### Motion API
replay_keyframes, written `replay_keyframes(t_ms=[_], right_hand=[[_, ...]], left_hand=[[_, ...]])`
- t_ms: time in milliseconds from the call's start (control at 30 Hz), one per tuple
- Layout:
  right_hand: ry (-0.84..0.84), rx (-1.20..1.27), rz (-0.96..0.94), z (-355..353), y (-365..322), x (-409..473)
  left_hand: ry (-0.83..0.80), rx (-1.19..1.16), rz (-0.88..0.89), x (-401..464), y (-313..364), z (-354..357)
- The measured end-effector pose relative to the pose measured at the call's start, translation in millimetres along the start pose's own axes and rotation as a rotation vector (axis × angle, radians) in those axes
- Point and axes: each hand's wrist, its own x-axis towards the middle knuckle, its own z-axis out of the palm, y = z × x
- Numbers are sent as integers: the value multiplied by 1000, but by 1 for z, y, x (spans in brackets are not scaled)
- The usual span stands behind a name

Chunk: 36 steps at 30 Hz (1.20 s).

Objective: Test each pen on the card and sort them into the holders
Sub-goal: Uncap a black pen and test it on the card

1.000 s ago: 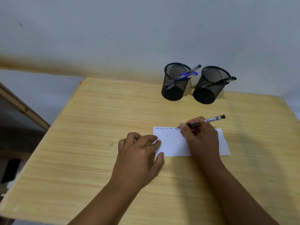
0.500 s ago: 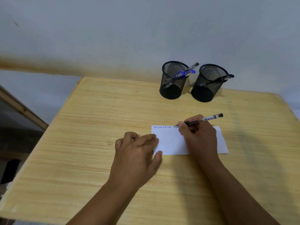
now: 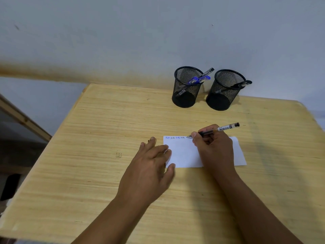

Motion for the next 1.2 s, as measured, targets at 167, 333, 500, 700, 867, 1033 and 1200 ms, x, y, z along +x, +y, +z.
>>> replay_keyframes(t_ms=[167,333,500,700,867,1033,1200], right_hand=[[2,-18,-8,1,1,1],[6,-50,-17,2,0,0],[-4,-71,-26,1,-1,0],[-9,-71,-17,1,-3,0],[-3,-70,-13,2,-1,1],[6,-60,-17,1,-3,-1],[21,-50,-4,2,-3,0]], left_hand=[[24,-11,5,1,1,1],[18,2,9,0,0,-1],[27,9,17,0,2,-3],[24,0,11,1,1,-1],[19,5,6,0,0,-1],[26,-1,11,1,0,-1],[19,0,7,0,-1,-1]])
